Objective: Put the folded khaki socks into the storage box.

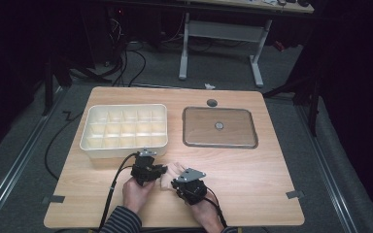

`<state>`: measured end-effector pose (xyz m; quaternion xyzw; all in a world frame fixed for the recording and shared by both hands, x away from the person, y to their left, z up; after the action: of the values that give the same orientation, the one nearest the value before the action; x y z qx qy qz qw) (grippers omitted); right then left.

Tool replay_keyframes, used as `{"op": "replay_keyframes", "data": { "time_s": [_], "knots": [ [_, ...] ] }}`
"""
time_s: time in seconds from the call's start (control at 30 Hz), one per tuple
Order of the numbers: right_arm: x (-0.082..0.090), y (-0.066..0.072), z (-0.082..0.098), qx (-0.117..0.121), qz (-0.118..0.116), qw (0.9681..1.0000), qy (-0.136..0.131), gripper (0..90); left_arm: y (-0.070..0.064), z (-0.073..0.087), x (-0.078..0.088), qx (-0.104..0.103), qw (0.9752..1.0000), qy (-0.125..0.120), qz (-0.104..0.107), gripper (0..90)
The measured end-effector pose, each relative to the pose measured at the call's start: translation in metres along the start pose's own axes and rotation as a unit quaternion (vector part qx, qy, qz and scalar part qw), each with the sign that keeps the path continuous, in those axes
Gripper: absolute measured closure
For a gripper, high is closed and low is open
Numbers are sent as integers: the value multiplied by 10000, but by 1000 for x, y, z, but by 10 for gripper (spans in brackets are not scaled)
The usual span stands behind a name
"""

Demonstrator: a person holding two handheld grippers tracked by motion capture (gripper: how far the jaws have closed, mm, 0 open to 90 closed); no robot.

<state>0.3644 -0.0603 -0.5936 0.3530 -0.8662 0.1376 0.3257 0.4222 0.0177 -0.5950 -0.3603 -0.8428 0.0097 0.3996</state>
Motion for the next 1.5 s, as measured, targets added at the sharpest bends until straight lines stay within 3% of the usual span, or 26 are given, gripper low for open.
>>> {"op": "replay_keyframes", "data": {
  "time_s": [0.27, 0.57, 0.7, 0.77, 0.9, 1.0, 1.2, 1.5],
  "knots": [
    [0, 0, 0, 16, -15, 10000, 12, 840, -2, 0, 3, -155, 9999, -51, -37, 839],
    [0, 0, 0, -14, -123, 9999, -8, 831, -6, -2, 12, -95, 9997, -191, 124, 842],
    [3, 1, -3, -208, -255, 9994, -97, 738, -8, -2, 14, -91, 9996, -184, 171, 842],
    [9, -4, -8, -368, -233, 9986, -310, 732, -9, -3, 16, -114, 9996, -203, 167, 842],
    [15, -18, -14, -625, -201, 9966, -498, 803, -10, -4, 18, -111, 9996, -214, 168, 842],
    [16, -25, -21, -661, -152, 9961, -558, 855, -12, -4, 18, -102, 9995, -260, 176, 842],
    [5, -28, -32, -769, -127, 9955, -532, 877, -13, -4, 20, -149, 9995, -237, 176, 842],
    [-10, -32, -26, -849, -62, 9960, -271, 878, -18, -5, 25, -145, 9991, -304, 266, 842]
  ]
}}
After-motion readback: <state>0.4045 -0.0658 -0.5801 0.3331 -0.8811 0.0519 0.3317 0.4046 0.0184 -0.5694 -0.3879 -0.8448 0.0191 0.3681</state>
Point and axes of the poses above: each handheld gripper's, and its own axes: x roughly backward along the jaws, z roughly out of its underside, y roughly to its left, the point moved 10 cm from there along -x, roughly forward along the jaws, and after that the axes turned 2 degrees about -y, right-handed, at the moved point
